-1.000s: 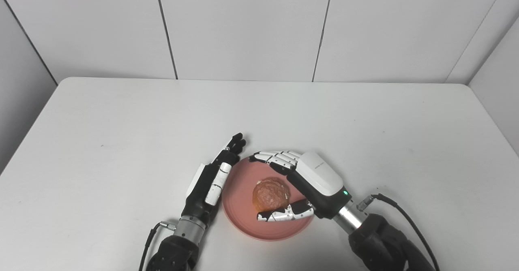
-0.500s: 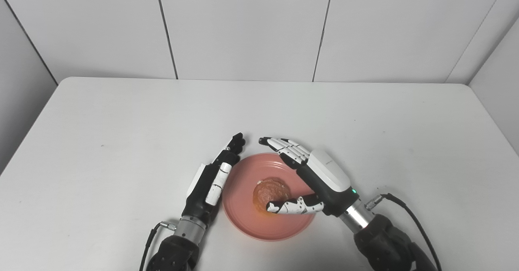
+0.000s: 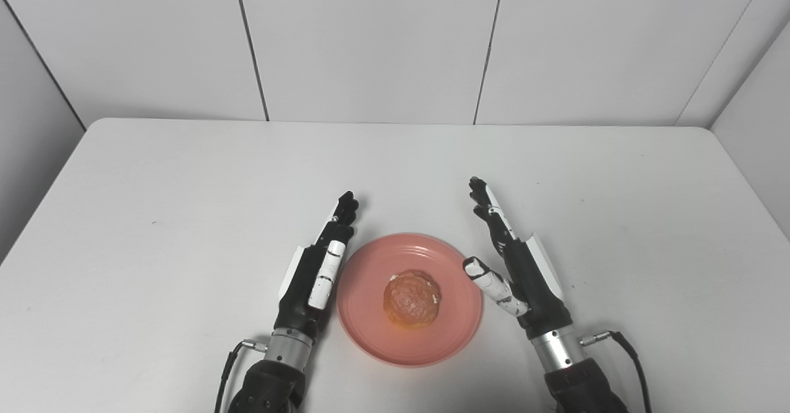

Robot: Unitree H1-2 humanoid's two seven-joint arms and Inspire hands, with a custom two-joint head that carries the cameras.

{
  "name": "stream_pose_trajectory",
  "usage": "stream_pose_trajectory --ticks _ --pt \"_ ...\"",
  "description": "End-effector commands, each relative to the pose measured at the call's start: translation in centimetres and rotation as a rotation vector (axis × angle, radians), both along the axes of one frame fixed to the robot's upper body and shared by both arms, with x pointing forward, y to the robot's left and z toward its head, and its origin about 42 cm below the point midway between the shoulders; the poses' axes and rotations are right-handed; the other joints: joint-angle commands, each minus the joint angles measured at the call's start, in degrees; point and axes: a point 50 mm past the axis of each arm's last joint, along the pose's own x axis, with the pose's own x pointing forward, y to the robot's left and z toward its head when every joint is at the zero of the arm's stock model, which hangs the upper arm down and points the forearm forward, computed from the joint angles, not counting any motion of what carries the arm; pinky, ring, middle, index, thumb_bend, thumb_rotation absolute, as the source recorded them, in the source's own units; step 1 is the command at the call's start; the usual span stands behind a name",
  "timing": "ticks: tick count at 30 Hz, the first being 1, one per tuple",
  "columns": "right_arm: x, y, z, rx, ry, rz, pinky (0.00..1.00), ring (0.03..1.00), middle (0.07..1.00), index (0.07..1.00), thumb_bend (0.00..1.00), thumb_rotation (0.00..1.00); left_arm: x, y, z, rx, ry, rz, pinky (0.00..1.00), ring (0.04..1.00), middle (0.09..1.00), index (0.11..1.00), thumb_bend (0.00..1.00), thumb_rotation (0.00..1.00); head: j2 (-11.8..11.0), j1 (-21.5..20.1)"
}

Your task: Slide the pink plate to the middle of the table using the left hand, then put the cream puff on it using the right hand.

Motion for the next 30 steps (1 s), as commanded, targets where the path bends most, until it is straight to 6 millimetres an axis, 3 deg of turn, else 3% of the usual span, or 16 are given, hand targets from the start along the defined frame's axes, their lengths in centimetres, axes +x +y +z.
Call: stream_pose_trajectory --ticks 1,13,21,30 --pt "0.1 0.2 1.4 0.04 -0.025 0.001 1.0 0.995 1.0 1.0 0.62 0.98 -0.1 -0.2 0.2 -0.022 -0.042 0.015 1.0 1.0 0.998 0.995 0.52 1.0 0.05 -0.01" --pt "0.6 0.8 0.9 0.092 0.075 -0.034 1.0 0.997 1.0 1.0 0.61 1.0 0.0 0.7 -0.7 -0.009 0.004 0.056 1.0 1.0 1.0 1.0 0.7 1.0 -0.34 -0.31" --pt "1.4 0.8 0.2 0.183 0.167 -0.105 1.0 1.0 1.0 1.0 0.61 0.94 0.0 0.7 -1.0 -0.01 0.036 0.075 1.0 1.0 1.0 1.0 0.67 1.0 -0.39 -0.3" --pt "1.7 0.8 0.0 0.241 0.23 -0.124 1.0 1.0 1.0 1.0 0.61 0.97 -0.1 0.5 -1.0 -0.012 0.094 0.091 1.0 1.0 1.0 1.0 0.64 1.0 -0.44 -0.28"
